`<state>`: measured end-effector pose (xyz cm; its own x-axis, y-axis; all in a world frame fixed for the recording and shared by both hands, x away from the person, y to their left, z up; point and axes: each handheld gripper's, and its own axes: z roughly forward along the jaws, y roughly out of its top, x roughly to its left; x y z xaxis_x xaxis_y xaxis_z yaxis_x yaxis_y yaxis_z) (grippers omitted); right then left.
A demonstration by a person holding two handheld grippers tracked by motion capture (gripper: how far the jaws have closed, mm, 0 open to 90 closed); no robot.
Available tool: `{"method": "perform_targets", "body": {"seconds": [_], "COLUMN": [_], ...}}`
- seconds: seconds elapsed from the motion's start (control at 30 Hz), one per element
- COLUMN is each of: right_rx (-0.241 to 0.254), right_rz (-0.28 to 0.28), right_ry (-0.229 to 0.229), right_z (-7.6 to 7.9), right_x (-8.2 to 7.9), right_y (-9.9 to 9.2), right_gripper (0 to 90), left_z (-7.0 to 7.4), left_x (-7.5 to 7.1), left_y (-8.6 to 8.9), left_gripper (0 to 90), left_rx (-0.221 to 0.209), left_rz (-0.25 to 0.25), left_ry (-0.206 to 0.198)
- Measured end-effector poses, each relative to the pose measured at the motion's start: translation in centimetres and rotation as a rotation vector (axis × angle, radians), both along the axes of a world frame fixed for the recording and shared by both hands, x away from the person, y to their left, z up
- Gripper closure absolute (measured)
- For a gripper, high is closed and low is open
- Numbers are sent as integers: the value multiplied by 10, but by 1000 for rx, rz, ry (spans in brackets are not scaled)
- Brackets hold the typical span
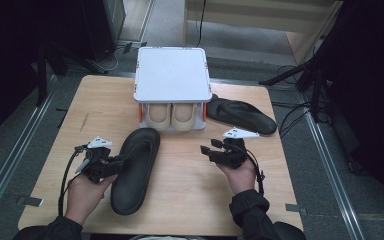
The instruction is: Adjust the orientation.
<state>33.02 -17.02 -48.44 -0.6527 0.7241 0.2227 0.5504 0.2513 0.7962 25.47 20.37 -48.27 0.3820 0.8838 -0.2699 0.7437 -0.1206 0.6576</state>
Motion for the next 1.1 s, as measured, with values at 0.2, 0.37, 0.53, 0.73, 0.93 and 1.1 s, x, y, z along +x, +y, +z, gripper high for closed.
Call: {"method": "perform_targets", "body": {"seconds": [0.2, 0.37, 0.53, 0.73, 0.93, 1.1], "right_rx": [-8, -14, -20, -24, -29, -29], "right_rz": [7, 13, 13, 15, 16, 9], "right_ry": [0, 0, 1, 1, 2, 1], "right_z": [0, -1, -1, -2, -2, -2], "right_x": [-1, -1, -2, -3, -4, -5], "right_y": [1, 3, 3, 3, 4, 2], "right_gripper": [469, 469, 469, 469, 469, 469], "left_z": [-6, -14, -21, -22, -9, -4], "left_x": [2, 9, 10, 11, 11, 13], "left_y": [-17, -32, -40, -41, -31, -20], "left_gripper": [716, 712, 699, 627, 593, 628], "left_rx": [0, 21, 23, 8, 4, 14], "left_rz": [-45, -65, -92, -101, -95, -102], "left_ry": [21, 25, 45, 53, 15, 24]}}
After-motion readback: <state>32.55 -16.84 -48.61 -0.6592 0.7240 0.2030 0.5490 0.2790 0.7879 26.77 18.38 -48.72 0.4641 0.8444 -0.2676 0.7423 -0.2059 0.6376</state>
